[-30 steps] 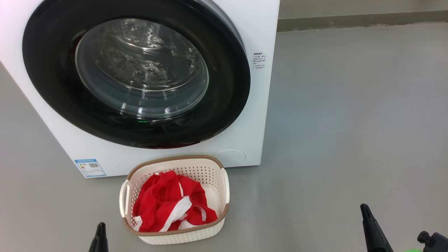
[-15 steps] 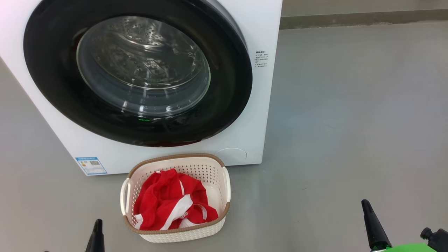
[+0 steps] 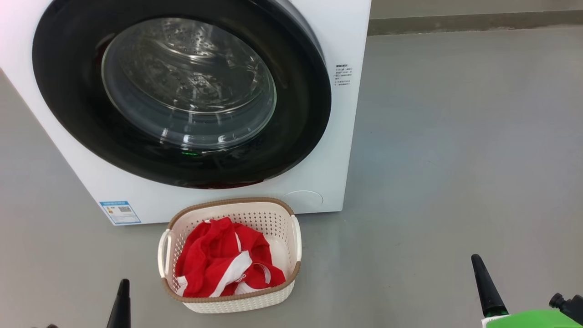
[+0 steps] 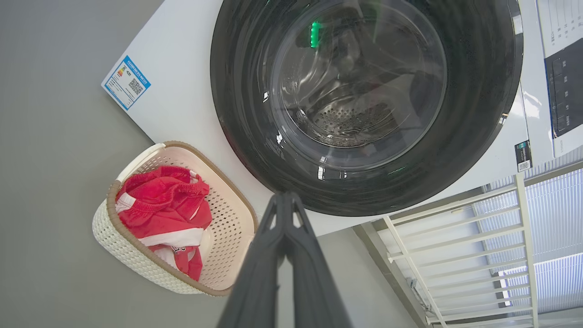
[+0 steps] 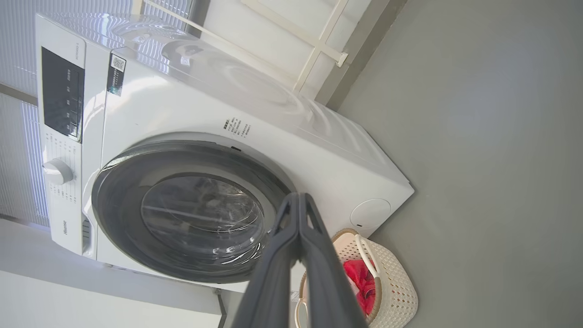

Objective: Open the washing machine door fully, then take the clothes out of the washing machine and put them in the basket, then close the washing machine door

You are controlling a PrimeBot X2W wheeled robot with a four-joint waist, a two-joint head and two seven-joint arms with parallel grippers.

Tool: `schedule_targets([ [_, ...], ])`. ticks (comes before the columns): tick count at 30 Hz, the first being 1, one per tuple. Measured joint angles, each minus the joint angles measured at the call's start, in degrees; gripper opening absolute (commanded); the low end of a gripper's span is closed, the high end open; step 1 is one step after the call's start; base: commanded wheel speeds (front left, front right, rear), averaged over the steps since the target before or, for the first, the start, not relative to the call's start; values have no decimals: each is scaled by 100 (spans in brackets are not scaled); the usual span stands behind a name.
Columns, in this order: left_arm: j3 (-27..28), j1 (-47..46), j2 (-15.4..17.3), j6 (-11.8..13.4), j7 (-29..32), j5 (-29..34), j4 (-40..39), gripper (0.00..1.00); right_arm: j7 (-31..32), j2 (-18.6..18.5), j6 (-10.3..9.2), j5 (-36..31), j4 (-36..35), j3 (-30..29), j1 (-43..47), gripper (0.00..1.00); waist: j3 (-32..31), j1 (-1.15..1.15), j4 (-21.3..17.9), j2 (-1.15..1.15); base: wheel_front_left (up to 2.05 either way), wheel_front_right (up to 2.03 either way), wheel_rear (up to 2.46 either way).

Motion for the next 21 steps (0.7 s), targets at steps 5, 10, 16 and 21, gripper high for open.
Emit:
schedule_targets([
  [5, 63, -92, -12, -58, 88, -330, 41, 0, 63, -4, 0, 321, 55, -32, -79, 0, 14, 0, 12, 0, 0, 0, 0],
  [10, 116, -158, -18, -144, 160, -655, 92, 0, 163, -7, -1, 655, 131, -62, -136, 0, 27, 0, 24, 0, 0, 0, 0],
  [16, 192, -216, -38, -197, 260, -1043, 169, 0, 263, -11, -1, 1060, 189, -82, -270, 0, 43, 0, 38, 0, 0, 0, 0],
  [21, 242, -298, -63, -252, 319, -1296, 200, 0, 316, -12, -1, 1301, 240, -96, -284, 0, 54, 0, 48, 0, 0, 0, 0],
])
